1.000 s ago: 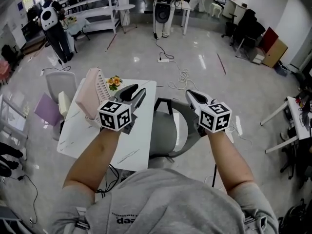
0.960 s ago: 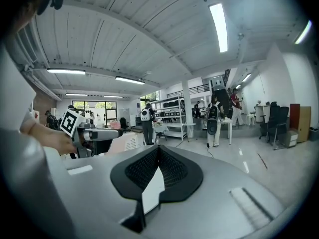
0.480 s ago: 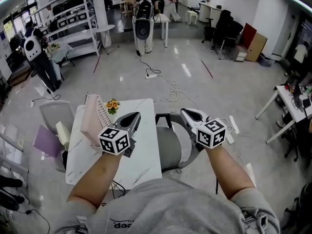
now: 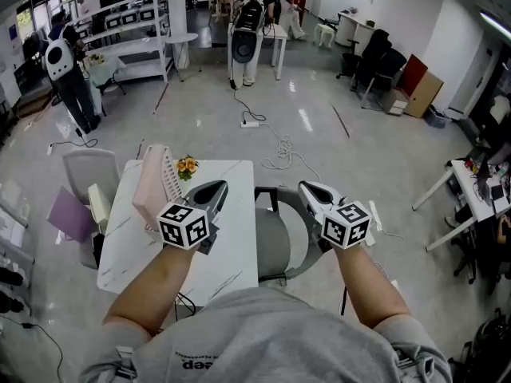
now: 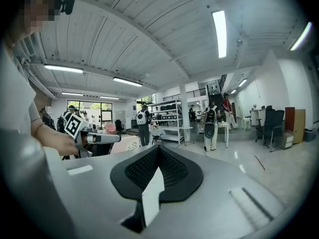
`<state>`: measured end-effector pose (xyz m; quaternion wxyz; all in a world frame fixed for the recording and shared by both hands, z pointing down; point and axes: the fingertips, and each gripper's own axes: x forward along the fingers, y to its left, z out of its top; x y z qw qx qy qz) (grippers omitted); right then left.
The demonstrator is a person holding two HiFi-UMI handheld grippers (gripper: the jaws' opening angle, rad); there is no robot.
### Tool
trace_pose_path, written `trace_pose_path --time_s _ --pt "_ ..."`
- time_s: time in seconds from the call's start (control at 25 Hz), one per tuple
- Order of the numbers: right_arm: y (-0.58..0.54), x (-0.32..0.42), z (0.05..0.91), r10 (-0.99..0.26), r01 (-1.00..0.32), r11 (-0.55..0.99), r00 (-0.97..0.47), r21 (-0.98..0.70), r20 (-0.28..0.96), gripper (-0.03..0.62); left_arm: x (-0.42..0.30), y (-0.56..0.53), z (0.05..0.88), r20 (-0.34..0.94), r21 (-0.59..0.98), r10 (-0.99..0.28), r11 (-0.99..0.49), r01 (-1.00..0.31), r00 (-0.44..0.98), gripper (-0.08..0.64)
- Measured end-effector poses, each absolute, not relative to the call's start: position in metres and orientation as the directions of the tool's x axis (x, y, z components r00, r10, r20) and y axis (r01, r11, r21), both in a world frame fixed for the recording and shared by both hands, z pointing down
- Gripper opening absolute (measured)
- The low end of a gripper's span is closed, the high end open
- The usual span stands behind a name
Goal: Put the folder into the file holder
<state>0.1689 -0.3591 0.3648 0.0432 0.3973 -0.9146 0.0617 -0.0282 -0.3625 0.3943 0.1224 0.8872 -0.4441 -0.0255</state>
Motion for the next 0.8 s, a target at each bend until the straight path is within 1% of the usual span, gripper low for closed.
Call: trace_pose_path --time_s 0.8 --pt "-0.360 0.167 0.381 -0.713 -0.726 0.684 -0.686 -0.073 0.146 0.003 -0.023 -0.363 0.400 0.053 0.230 -0.806 -0.565 -0.792 0.590 0.058"
